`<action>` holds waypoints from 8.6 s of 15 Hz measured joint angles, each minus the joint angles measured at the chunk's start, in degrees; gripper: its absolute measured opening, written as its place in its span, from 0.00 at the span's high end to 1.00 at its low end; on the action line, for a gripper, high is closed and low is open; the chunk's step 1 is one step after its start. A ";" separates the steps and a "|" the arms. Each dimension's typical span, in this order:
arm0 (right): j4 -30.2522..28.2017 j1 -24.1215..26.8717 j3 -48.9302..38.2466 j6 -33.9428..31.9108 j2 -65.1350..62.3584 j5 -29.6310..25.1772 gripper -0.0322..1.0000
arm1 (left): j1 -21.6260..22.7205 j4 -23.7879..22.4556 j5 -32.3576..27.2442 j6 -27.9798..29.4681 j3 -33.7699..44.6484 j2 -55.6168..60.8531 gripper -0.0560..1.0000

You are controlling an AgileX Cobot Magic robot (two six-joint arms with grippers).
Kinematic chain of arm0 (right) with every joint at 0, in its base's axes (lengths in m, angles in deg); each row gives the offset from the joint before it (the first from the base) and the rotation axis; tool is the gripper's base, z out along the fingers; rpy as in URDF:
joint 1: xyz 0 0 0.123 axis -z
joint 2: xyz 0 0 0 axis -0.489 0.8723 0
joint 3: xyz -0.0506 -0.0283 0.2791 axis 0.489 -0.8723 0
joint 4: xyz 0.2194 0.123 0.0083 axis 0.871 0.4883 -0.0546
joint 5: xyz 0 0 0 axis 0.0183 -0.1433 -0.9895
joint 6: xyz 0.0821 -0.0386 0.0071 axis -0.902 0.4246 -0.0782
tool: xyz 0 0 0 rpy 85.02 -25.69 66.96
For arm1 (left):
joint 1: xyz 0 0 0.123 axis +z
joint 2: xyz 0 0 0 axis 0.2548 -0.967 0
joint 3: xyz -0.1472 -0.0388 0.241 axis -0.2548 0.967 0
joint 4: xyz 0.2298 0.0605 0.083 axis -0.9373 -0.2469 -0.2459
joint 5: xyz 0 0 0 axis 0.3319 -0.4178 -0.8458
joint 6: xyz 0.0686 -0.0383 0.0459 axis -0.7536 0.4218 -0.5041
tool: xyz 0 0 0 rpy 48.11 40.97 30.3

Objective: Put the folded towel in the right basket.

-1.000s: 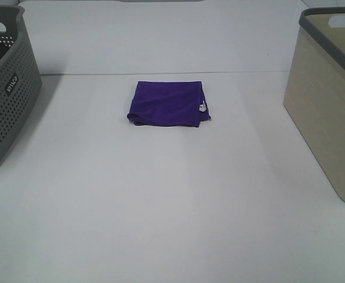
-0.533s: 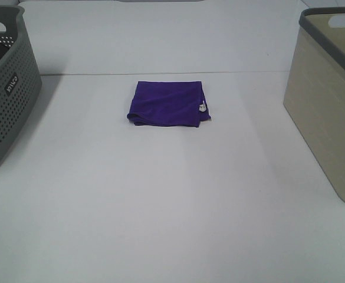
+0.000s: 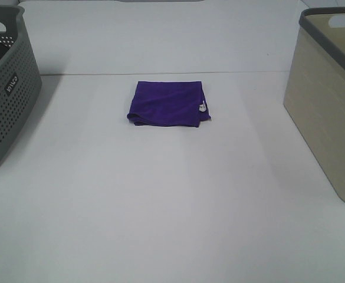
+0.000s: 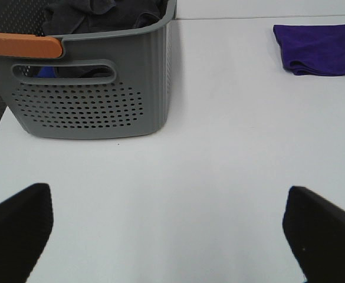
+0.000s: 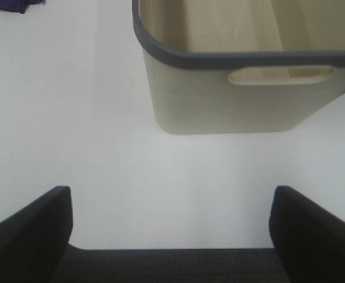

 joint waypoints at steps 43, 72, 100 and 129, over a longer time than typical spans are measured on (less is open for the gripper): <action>33.00 -11.69 81.07 -0.92 122.50 16.04 0.18 | 0.00 -0.11 0.00 0.11 0.00 0.00 0.01; 31.51 -17.99 81.13 4.93 104.16 4.41 0.92 | 0.00 -3.90 0.00 0.11 0.00 0.00 0.01; 9.17 14.95 60.05 3.61 81.88 -0.74 0.06 | 0.00 -3.84 0.00 0.11 0.00 0.00 0.01; 0.86 -3.15 -3.84 -0.52 -15.87 2.69 0.03 | 0.00 -3.84 0.00 0.11 0.00 0.00 0.01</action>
